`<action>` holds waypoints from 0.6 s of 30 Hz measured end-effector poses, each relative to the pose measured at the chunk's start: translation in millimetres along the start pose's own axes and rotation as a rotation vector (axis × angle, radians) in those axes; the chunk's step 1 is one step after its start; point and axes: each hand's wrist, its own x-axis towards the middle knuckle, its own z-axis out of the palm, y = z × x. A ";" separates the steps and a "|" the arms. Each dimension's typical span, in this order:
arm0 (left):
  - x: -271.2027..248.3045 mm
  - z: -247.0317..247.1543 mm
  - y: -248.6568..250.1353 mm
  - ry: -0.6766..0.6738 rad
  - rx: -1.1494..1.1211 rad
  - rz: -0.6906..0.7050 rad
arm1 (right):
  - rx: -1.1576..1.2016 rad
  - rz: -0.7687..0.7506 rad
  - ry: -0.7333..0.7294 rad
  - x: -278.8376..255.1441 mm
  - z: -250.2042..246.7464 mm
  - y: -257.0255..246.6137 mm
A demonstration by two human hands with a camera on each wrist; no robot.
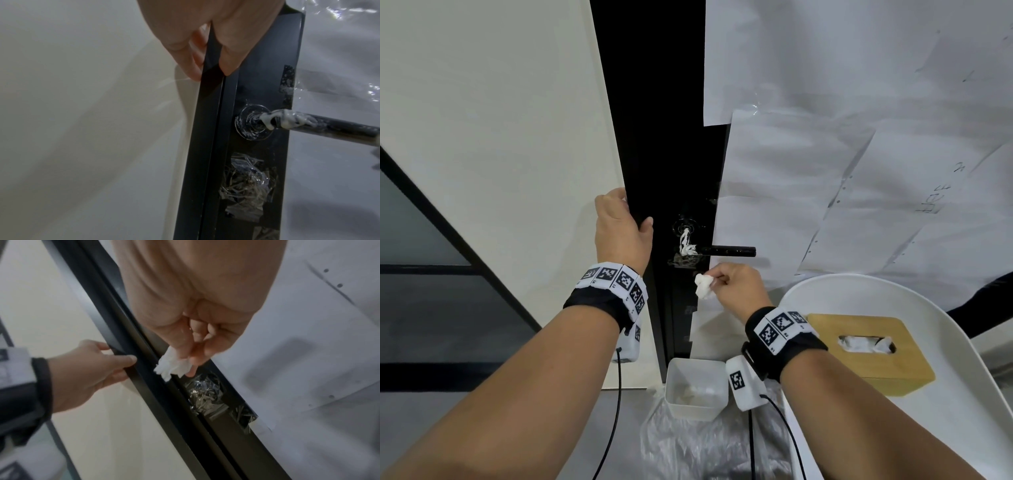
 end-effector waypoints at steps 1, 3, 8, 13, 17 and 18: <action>-0.1 0.2 0.5 0.002 0.002 0.002 | 0.062 0.025 0.002 0.7 -2.8 -1.7; -0.3 0.0 0.9 0.003 0.007 0.001 | 0.173 0.061 0.003 1.0 -6.7 -6.4; -0.8 -0.2 1.0 0.004 0.004 0.002 | 0.341 0.071 0.031 1.1 -16.5 -16.1; -0.2 -1.4 1.0 -0.001 -0.009 -0.009 | 0.350 0.030 0.059 0.1 -27.0 -21.9; -5.5 -2.3 4.1 0.015 -0.047 -0.002 | 0.369 0.006 0.066 -0.1 -31.6 -26.7; -7.8 -2.8 5.6 0.025 -0.049 0.008 | 0.385 0.008 0.070 0.1 -31.1 -27.5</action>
